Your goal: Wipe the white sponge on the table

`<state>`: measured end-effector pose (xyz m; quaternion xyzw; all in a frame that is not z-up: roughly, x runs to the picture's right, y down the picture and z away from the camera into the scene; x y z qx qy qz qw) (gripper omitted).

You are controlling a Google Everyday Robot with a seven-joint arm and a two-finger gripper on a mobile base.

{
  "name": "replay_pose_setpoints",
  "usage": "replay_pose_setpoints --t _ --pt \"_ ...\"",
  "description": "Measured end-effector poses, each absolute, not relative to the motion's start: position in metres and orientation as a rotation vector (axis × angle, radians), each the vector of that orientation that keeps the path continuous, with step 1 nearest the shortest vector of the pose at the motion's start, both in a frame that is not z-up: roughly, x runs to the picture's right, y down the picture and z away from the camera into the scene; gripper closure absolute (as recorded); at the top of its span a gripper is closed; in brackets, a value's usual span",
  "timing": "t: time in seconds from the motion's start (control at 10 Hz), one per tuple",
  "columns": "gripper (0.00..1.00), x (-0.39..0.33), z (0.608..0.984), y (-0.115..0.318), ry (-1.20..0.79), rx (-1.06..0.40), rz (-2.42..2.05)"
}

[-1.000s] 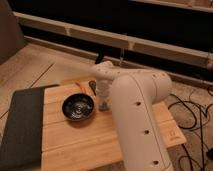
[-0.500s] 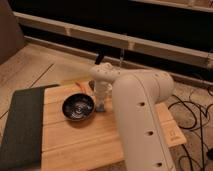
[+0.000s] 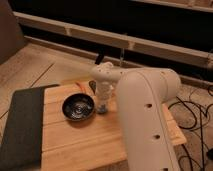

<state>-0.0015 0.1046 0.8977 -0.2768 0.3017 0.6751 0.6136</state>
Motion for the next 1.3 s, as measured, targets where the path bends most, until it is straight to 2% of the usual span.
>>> replay_pose_setpoints --t 0.6,0.8,1.0,1.1,1.3 --pt "0.26 -0.004 0.891 0.097 0.659 -0.637 1.586" --pt "0.26 -0.014 0.870 0.069 0.582 -0.624 1.607" --pt "0.26 -0.016 0.833 0.042 0.527 -0.586 1.603" --pt "0.26 -0.019 0.817 0.037 0.520 -0.586 1.596" --pt "0.26 -0.019 0.808 0.035 0.521 -0.585 1.592"
